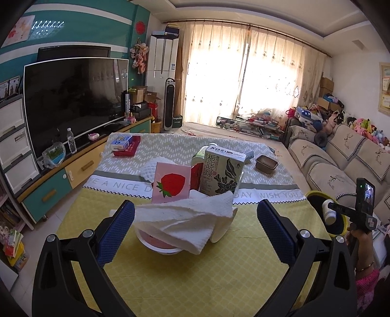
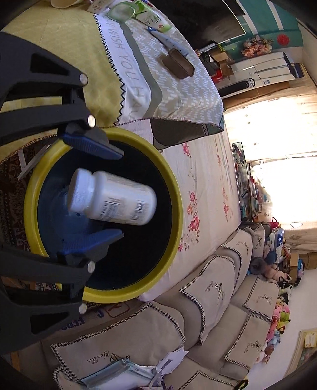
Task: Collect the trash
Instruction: 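Carry the pill bottle over the yellow bin and open the right gripper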
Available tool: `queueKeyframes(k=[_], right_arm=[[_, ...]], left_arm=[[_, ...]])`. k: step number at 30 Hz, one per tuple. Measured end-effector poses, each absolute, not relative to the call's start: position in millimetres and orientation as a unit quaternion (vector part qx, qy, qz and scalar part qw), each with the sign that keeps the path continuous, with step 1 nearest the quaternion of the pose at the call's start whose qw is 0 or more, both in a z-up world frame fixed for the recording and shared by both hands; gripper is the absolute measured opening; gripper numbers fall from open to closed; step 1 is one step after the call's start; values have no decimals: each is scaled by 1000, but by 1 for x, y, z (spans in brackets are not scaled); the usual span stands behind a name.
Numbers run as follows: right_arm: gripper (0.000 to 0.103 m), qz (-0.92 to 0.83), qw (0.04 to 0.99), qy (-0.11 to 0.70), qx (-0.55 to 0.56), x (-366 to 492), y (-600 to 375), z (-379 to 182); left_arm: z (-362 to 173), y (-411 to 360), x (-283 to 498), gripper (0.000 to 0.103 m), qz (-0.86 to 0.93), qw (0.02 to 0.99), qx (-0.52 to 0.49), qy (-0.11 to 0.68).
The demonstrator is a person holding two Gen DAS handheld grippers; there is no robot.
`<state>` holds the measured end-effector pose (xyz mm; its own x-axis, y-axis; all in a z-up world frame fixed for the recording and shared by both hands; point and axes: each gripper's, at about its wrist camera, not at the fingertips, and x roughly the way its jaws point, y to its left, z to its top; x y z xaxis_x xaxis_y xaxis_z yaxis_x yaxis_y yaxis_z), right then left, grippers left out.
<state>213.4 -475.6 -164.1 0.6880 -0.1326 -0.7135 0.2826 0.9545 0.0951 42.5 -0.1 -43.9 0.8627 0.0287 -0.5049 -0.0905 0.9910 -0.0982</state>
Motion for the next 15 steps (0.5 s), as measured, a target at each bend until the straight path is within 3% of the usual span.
queueKeyframes(k=[15], right_arm=[[63, -84, 917, 373, 111, 198, -453, -157]], left_arm=[[-66, 16, 72, 99, -32, 959, 8, 282]])
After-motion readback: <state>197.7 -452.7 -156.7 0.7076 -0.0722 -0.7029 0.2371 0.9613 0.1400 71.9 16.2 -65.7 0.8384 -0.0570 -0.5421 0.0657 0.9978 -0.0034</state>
